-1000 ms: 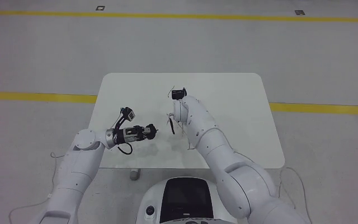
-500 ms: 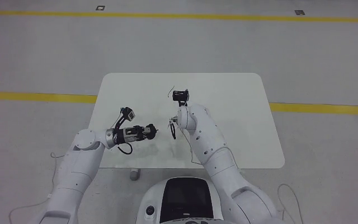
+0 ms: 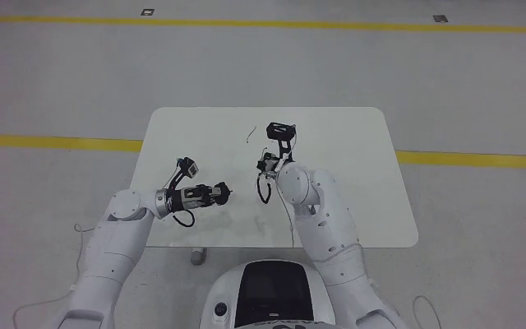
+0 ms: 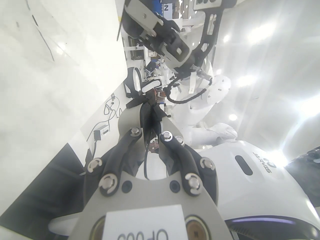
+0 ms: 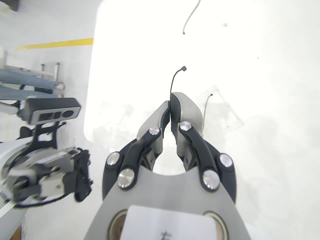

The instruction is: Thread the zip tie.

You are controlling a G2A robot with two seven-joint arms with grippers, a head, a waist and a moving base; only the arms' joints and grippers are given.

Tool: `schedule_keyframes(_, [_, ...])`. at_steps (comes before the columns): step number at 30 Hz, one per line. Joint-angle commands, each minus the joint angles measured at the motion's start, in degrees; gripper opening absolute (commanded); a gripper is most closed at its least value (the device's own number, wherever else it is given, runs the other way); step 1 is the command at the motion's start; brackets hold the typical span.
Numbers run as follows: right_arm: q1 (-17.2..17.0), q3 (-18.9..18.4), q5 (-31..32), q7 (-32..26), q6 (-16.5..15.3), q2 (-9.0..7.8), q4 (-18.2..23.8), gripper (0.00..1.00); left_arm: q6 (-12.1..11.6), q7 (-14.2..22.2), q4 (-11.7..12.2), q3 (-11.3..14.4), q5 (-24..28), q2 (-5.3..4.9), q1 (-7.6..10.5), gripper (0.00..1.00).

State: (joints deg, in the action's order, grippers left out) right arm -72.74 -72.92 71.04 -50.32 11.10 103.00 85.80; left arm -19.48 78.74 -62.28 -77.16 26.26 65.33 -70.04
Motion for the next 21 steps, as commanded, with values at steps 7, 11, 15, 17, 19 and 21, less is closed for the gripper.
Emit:
schedule_keyframes(7, [-5.67, -1.06, -9.02, 3.01, -7.96, -2.15, 6.69, 0.0, 0.0, 0.0, 0.0, 0.0, 0.0, 0.0, 0.0, 0.0])
schedule_keyframes(11, [-5.67, -1.06, -9.02, 3.01, -7.96, -2.15, 6.69, 0.0, 0.0, 0.0, 0.0, 0.0, 0.0, 0.0, 0.0, 0.0])
schedule_keyframes(15, [-5.67, -1.06, -9.02, 3.01, -7.96, -2.15, 6.69, 0.0, 0.0, 0.0, 0.0, 0.0, 0.0, 0.0, 0.0, 0.0])
schedule_keyframes(17, [-6.53, -1.05, -11.31, 5.45, -9.28, -2.44, 7.1, 0.0, 0.0, 0.0, 0.0, 0.0, 0.0, 0.0, 0.0, 0.0])
schedule_keyframes(19, [-8.17, -1.12, -13.91, 9.09, -11.33, -2.92, 8.35, 0.0, 0.0, 0.0, 0.0, 0.0, 0.0, 0.0, 0.0, 0.0])
schedule_keyframes(21, [-10.84, -0.89, -15.6, 13.42, -14.9, -3.81, 9.68, 0.0, 0.0, 0.0, 0.0, 0.0, 0.0, 0.0, 0.0, 0.0])
